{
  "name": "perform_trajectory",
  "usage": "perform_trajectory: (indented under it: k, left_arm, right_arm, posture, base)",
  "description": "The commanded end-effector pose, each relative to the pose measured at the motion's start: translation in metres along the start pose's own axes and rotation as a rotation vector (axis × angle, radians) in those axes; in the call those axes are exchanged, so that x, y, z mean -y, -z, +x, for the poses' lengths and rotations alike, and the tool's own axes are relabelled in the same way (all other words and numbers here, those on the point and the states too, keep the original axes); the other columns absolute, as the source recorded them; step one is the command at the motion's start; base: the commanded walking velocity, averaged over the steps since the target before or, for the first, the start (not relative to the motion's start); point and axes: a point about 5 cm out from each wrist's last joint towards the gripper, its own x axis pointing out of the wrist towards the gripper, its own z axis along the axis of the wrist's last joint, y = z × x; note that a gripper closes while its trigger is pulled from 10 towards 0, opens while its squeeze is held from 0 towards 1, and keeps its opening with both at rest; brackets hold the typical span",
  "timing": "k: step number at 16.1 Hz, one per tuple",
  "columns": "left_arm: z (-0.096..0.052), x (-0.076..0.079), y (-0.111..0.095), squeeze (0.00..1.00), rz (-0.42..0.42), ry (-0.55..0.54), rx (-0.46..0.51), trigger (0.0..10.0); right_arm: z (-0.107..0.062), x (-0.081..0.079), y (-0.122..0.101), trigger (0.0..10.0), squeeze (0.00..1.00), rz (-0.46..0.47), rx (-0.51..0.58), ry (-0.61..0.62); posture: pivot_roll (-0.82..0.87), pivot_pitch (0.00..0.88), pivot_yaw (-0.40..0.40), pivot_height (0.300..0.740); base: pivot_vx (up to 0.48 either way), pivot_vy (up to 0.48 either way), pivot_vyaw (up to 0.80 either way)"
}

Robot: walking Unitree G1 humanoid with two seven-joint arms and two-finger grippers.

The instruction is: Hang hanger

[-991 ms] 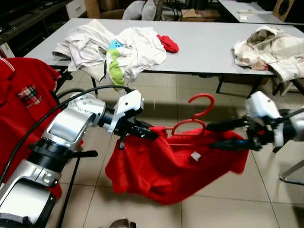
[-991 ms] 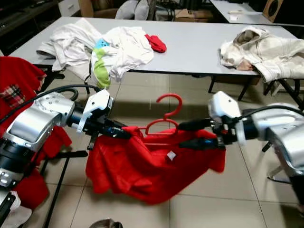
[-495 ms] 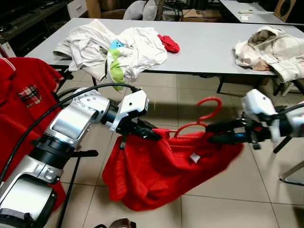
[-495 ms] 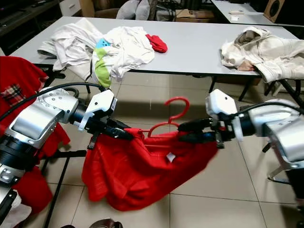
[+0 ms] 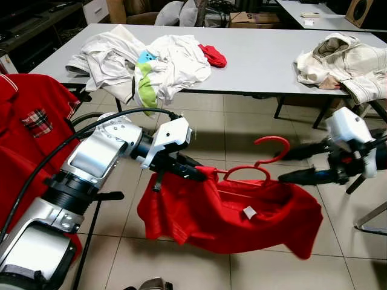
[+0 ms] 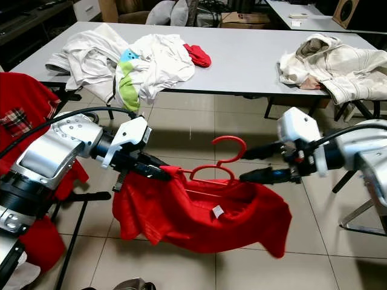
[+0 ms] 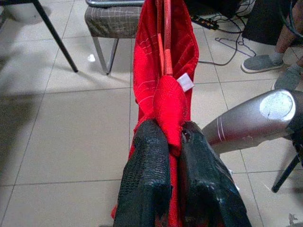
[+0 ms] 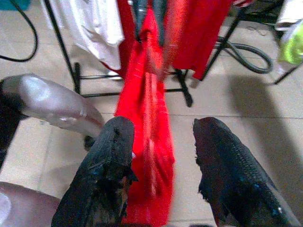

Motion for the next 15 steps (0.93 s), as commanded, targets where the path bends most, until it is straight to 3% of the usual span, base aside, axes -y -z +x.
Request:
perform_trajectory:
  k: [1,4,6,15]
  left_arm:
    - [-0.003,-0.003,-0.019,0.00,0.069,0.010,0.021,0.0]
    - [-0.002,-0.002,-0.025,0.00,0.088,0.019,0.033,0.0]
    - [-0.002,0.000,-0.028,0.00,0.097,0.028,0.038,0.0]
    - [-0.002,-0.003,-0.026,0.00,0.088,0.007,0.027,0.0]
  right_arm:
    - [0.010,-0.003,0.001,10.0,0.00,0.001,-0.006,-0.029]
    - [0.021,0.005,0.011,10.0,0.00,0.014,-0.048,0.007]
    - [0.026,0.010,0.012,0.0,0.00,0.034,-0.042,0.033]
    - [0.029,0.010,0.011,0.0,0.00,0.037,-0.030,0.030]
  posture:
    - [-0.09,0.000,0.028,0.740]
    - [-0.08,0.000,0.024,0.740]
    - [-0.08,0.000,0.023,0.740]
    - [-0.08,0.000,0.025,0.740]
  base:
    - [0.000,0.000,0.00]
    - [0.000,0.000,0.00]
    - [0.000,0.000,0.00]
    - [0.000,0.000,0.00]
